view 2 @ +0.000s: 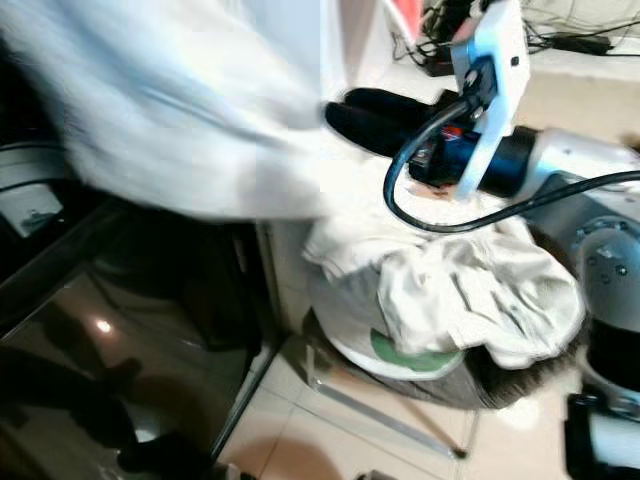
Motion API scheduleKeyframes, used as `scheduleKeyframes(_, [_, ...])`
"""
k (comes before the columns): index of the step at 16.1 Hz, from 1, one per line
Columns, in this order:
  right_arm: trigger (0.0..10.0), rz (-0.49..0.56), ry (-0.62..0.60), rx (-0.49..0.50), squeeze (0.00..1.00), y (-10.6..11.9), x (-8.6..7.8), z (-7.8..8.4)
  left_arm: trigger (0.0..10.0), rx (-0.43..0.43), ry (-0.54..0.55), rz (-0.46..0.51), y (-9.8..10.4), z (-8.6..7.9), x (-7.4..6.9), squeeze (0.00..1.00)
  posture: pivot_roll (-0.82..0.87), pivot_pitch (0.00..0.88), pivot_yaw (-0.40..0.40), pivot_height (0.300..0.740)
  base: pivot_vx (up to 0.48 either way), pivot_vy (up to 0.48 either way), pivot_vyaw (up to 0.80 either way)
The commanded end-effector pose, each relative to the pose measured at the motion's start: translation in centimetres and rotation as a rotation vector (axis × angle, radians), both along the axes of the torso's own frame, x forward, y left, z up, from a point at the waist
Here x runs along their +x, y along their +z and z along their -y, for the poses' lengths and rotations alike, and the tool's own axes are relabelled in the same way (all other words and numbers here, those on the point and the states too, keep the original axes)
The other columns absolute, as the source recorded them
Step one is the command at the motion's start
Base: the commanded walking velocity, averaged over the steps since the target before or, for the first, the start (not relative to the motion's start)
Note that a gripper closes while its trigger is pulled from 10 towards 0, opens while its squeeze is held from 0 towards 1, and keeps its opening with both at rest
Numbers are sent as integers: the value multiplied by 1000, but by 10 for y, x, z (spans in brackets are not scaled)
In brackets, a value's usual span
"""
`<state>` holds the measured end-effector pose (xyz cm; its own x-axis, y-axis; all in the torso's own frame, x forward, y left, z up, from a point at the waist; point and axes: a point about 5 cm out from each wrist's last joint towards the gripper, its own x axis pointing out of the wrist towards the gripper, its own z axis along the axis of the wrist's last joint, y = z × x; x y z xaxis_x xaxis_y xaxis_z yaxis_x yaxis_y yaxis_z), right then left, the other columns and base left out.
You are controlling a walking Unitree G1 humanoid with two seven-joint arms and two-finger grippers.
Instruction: Clothes washing
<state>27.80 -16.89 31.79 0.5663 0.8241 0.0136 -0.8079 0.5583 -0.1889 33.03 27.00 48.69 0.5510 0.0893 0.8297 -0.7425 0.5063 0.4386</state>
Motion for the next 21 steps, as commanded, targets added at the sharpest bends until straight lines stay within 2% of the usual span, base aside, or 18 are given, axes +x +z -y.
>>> scheduleKeyframes(1, [10000, -26, -25, -28, 0, -11, 4, -3, 0, 72, 46, -53, -8, 3, 9, 0, -79, 0, 101, 740, 0, 0, 0])
scheduleKeyframes(2, [10000, -25, -41, -34, 0, -13, 5, -3, 0, 97, 69, -69, -9, 3, 11, 0, -79, 0, 102, 740, 0, 0, 0])
scheduleKeyframes(3, [10000, -14, -83, -65, 0, -17, 8, -3, 0, 147, 148, -66, -14, -2, 13, 0, -83, 0, 103, 740, 0, 0, 0])
scheduleKeyframes(5, [10000, -18, -88, -62, 0, -18, 8, -4, 0, 172, 199, -63, -21, -5, 18, 0, -79, 0, 96, 740, 0, 0, 0])
scheduleKeyframes(7, [10000, -20, -83, -70, 0, -21, 9, -8, 0, 159, 144, -273, -59, -1, 44, 0, -77, 0, 89, 740, 0, 0, 0])
scheduleKeyframes(8, [10000, -22, -73, -99, 0, -25, 9, -12, 0, 117, 80, -443, -88, 3, 58, 0, -79, 0, 90, 740, 0, 0, 0])
scheduleKeyframes(9, [10000, -25, -66, -124, 0, -29, 8, -14, 0, 125, 85, -515, -104, 3, 63, 0, -79, 0, 90, 740, 0, 0, 0])
scheduleKeyframes(10, [10000, -36, -49, -154, 0, -34, 6, -16, 0, 115, 140, -646, -122, -6, 67, 0, -83, 0, 87, 740, 0, 0, 0])
scheduleKeyframes(11, [10000, -45, -27, -180, 0, -38, 4, -19, 0, 96, 158, -723, -135, -12, 68, 0, -83, 0, 87, 740, 0, 0, 0])
scheduleKeyframes(13, [10000, -65, 10, -219, 0, -47, -2, -23, 0, -18, 184, -1033, -180, -30, 67, 0, -83, 0, 87, 740, 0, 0, 0])
scheduleKeyframes(14, [10000, -68, 13, -225, 0, -49, -2, -24, 0, -35, 187, -1087, -188, -34, 66, 0, -83, 0, 87, 740, 0, 0, 0])
scheduleKeyframes(15, [10000, -70, 17, -232, 0, -51, -2, -27, 0, -61, 211, -1213, -205, -42, 61, 0, -84, 0, 87, 740, 0, 0, 0])
scheduleKeyframes(16, [10000, -71, 26, -233, 0, -52, -2, -29, 10000, -77, 246, -1262, -211, -50, 57, 0, -82, 0, 86, 740, 0, 0, 0])
scheduleKeyframes(19, [10000, -91, 79, -227, 0, -56, -6, -37, 10000, -127, 256, -1284, -206, -59, 52, 4, -73, 0, 78, 740, 0, 0, 0])
scheduleKeyframes(20, [10000, -98, 107, -229, 0, -58, -8, -41, 10000, -153, 232, -1291, -203, -60, 52, 1000, -71, 0, 75, 740, 0, 0, 0])
scheduleKeyframes(21, [10000, -104, 128, -231, 0, -60, -10, -44, 10000, -196, 181, -1317, -199, -60, 51, 1000, -69, 0, 75, 740, 0, 0, 0])
